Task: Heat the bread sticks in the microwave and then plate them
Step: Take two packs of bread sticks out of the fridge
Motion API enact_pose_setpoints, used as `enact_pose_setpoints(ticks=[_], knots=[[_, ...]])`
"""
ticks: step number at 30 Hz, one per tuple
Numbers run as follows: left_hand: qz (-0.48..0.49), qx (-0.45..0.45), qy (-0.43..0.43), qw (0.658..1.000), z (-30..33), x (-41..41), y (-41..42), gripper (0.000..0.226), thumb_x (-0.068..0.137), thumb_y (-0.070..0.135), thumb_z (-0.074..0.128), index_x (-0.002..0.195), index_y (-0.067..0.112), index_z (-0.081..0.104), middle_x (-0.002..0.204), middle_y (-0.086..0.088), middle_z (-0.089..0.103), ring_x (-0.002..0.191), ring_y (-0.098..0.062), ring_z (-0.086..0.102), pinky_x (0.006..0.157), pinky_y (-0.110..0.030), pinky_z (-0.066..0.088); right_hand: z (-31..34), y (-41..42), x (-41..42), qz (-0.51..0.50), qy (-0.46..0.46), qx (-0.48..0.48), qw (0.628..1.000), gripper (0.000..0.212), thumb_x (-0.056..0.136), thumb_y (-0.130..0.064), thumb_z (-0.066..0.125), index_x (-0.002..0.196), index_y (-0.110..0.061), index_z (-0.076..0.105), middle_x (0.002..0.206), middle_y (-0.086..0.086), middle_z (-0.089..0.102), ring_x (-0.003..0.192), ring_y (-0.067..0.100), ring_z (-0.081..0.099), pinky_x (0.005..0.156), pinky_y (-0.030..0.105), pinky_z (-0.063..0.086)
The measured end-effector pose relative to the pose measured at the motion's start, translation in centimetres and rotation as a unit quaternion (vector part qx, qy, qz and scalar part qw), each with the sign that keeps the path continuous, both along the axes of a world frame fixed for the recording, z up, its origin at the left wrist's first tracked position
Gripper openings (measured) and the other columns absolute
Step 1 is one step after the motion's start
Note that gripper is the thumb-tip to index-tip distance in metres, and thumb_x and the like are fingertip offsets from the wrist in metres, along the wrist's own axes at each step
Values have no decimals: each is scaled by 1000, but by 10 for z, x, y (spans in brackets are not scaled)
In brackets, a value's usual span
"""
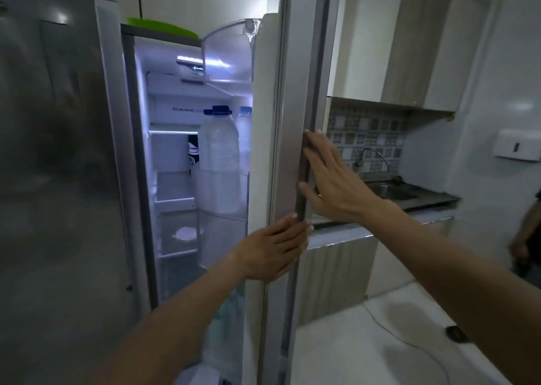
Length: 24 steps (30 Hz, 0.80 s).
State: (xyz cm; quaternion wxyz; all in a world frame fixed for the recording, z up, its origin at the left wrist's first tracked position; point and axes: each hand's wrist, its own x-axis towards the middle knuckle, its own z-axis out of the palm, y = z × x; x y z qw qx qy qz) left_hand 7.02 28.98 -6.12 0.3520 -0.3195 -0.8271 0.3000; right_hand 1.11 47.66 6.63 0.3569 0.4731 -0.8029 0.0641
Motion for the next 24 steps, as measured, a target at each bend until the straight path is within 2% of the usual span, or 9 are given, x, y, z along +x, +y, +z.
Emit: enact_pose_setpoints(ticks=[3, 6, 10, 12, 13, 15, 17, 20, 24], knots=[[35, -71, -19, 997, 3, -8, 31, 44, 97, 26, 35, 117, 1, 65, 132, -21, 59, 132, -37, 47, 120, -55, 13, -13, 15, 0, 9, -85, -68, 994, 76, 95, -31, 39, 157, 0, 7, 166, 7, -7, 153, 22, -10, 124, 49, 10], [56, -125, -36, 990, 7, -20, 64, 47, 95, 32, 35, 111, 7, 70, 119, -16, 65, 123, -36, 51, 119, -56, 10, -24, 28, 6, -13, -190, -159, 969, 79, 102, -39, 45, 159, -10, -2, 166, -4, -9, 152, 11, -6, 123, 33, 2], [3, -152, -58, 987, 7, -57, 114, 39, 94, 33, 43, 105, 9, 72, 105, -10, 71, 110, -32, 56, 118, -52, 17, -33, 53, -4, -38, -248, -343, 905, 74, 100, -46, 43, 156, -9, 11, 161, 3, 13, 148, 20, 18, 123, 44, 19], [-1, -144, -58, 988, 0, -69, 131, 45, 96, 34, 38, 121, 10, 67, 119, -9, 68, 120, -31, 54, 118, -49, 15, -40, 58, -8, -57, -275, -401, 872, 71, 102, -47, 37, 158, -13, 9, 162, 5, 17, 147, 22, 21, 123, 42, 19], [14, -143, -54, 988, -5, -73, 137, 50, 98, 35, 32, 135, 10, 56, 133, -9, 60, 130, -31, 47, 120, -50, 8, -43, 59, -8, -68, -291, -419, 857, 71, 104, -46, 34, 159, -15, 2, 164, 4, 12, 149, 20, 18, 122, 35, 14], [57, -151, -33, 986, -18, -80, 144, 59, 102, 39, 20, 153, 11, 20, 159, -9, 27, 148, -32, 18, 119, -53, -10, -52, 63, -13, -96, -314, -448, 831, 72, 106, -48, 29, 159, -18, -9, 167, 1, 5, 152, 17, 11, 116, 28, 10], [86, -157, -28, 983, -25, -81, 150, 64, 102, 44, 19, 155, 15, -2, 164, -6, -1, 150, -34, -7, 116, -56, -18, -59, 67, -20, -121, -330, -473, 808, 71, 106, -49, 26, 159, -20, -11, 167, 1, 1, 152, 18, 7, 117, 30, 9], [102, -149, -43, 983, -26, -84, 151, 75, 100, 47, 32, 155, 21, -12, 161, -3, -20, 147, -33, -23, 115, -54, -21, -66, 78, -36, -149, -342, -505, 778, 67, 108, -44, 24, 159, -19, -10, 167, 1, -3, 153, 20, 6, 118, 31, 8], [140, -180, -21, 973, -28, -92, 153, 66, 104, 46, 18, 155, 16, -12, 160, -6, -23, 147, -30, -24, 108, -52, -26, -66, 91, -52, -170, -374, -531, 741, 65, 108, -43, 26, 160, -20, -6, 168, -1, -5, 154, 20, 5, 119, 32, 6]])
